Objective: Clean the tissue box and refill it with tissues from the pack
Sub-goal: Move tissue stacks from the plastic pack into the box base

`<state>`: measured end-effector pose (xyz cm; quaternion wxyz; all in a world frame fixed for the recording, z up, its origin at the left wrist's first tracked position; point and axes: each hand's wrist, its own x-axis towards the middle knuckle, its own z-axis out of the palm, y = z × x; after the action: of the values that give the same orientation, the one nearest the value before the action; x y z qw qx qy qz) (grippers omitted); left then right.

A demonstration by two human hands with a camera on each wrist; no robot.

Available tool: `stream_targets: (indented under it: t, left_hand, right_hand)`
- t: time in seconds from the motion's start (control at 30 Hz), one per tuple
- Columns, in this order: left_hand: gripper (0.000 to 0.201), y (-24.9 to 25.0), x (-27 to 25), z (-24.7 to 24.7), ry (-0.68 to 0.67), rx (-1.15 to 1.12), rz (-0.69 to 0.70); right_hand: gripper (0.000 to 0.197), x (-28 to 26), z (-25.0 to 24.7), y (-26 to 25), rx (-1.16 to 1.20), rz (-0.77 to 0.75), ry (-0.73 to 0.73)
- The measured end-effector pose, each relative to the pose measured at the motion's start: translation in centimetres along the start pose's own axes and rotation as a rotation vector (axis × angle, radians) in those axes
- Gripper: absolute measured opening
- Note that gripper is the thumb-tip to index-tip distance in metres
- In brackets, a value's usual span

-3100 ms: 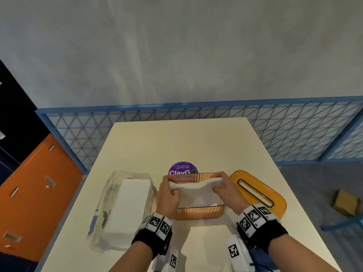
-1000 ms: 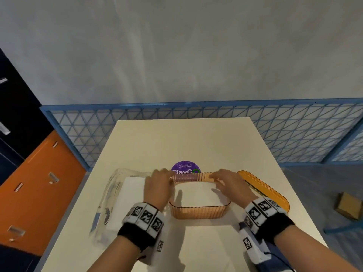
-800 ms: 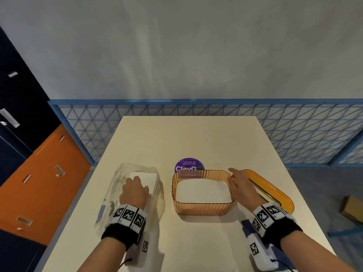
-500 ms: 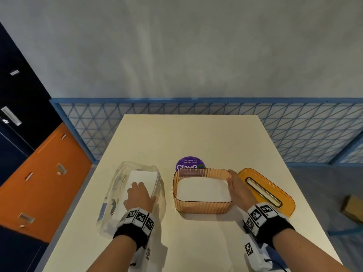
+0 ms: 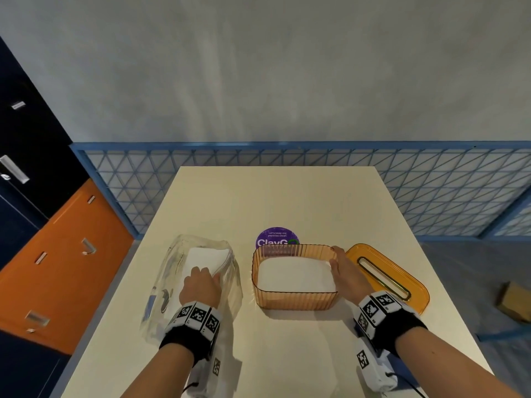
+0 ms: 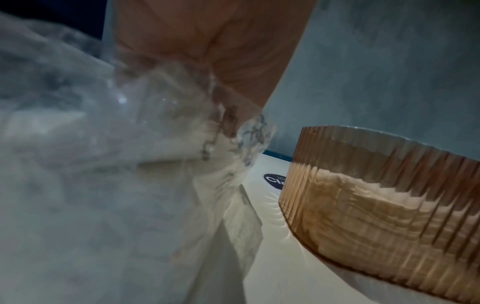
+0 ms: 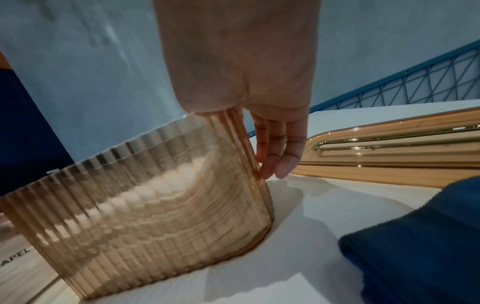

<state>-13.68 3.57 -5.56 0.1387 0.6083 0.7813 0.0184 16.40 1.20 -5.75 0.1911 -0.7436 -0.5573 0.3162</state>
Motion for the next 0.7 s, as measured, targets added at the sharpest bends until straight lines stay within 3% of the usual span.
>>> stream_targets:
  t: [0.23,0.4,0.53,0.6,0.7]
  left_hand:
    - [0.027,0.3,-0.1,-0.2,-0.01,-0.025,-0.025]
    - [0.037,0.5,-0.1,-0.2,-0.042,0.111,-0.007]
    - [0.029,0.0,0.3,-2.6,-0.054,0.075,-0.011]
    - [0.026,-0.4,0.1,-4.8,-0.01,-0.004,-0.026]
    - [0.019,-0.5,-1.4,-8.0,0.168,-0.066,0.033]
  right_hand:
    - [0.044,-0.1,-0.1,-0.3,0.002,0.028,-0.01]
    - [0.044,0.0,-0.2,-0.5,-0.001,0.032,-0.023]
    - [0.044,0.1,-0.4,-0.4,-0.017,0.036,-0.048]
    - [0.046,0.0,-0.8,-0.7,-0.029,0.048,-0.094]
    - [0.053,-0.4,-2.0,-1.9,-0.141,0.06,-0.134]
